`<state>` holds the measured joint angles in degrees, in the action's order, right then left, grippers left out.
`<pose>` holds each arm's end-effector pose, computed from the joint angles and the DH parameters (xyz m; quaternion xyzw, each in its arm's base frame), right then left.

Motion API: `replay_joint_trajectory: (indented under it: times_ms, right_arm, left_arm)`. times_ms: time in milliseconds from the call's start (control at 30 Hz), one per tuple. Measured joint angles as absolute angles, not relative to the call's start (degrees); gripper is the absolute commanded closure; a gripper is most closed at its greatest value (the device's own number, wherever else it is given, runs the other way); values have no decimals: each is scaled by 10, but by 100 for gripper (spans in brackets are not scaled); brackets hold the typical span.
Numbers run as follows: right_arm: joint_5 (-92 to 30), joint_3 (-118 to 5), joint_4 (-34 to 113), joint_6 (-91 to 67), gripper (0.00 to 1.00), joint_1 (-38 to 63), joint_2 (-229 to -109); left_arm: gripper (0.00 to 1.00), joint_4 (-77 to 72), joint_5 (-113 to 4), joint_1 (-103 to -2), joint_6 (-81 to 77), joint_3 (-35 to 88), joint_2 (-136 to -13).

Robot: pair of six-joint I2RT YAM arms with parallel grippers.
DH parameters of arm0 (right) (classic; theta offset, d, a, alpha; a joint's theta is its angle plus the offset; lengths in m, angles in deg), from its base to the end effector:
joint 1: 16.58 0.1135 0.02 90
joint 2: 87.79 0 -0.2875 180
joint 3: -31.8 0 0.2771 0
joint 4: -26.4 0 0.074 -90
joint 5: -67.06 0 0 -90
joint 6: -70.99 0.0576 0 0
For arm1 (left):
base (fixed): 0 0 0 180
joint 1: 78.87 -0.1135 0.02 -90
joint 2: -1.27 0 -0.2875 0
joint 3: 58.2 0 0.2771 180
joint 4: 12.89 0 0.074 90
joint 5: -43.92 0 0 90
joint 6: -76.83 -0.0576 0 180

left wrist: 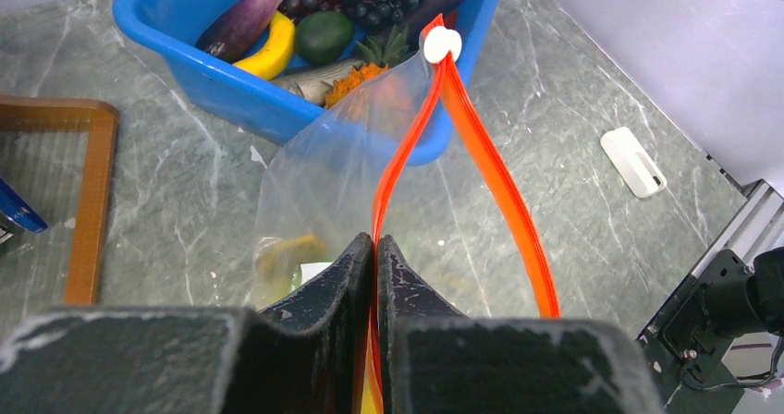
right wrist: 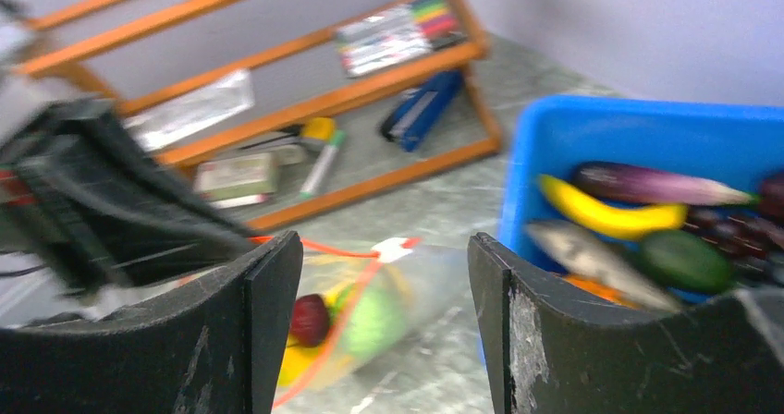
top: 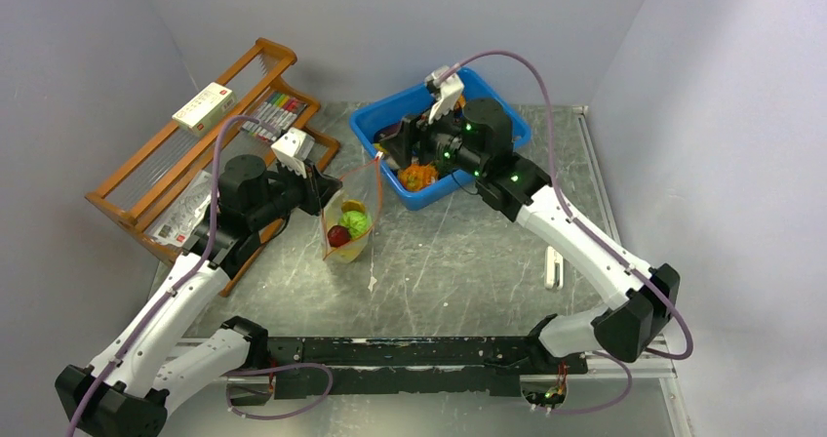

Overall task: Place the food in the zip-top bag and seal the zipper
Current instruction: Pick up the fake fruit from the bin.

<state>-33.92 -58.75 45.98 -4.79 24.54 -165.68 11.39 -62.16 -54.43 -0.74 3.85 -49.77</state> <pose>0.2637 0.2448 0.4396 -0.2350 0.7099 0.3700 0.5514 0.2093 -0.1126 0.3603 0.1676 0.7630 -0.2984 0.5484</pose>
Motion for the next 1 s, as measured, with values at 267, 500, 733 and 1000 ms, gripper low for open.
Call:
replay_joint_trajectory:
  times_ms: [267, 500, 733, 1000]
  right_arm:
    - [-258, -605, 493, -125, 34, 140, -1721]
    - [-165, -656, 526, -190, 34, 97, -1844]
    - [-42, -714, 544, -254, 35, 84, -1938]
    - [72, -766, 542, -311, 33, 54, -2031]
  left_arm:
    - [93, 114, -622, -544, -7, 38, -498]
    - [93, 114, -622, -544, -7, 38, -498]
    - [93, 114, -622, -544, -7, 38, -498]
    - [93, 114, -622, -544, -7, 38, -498]
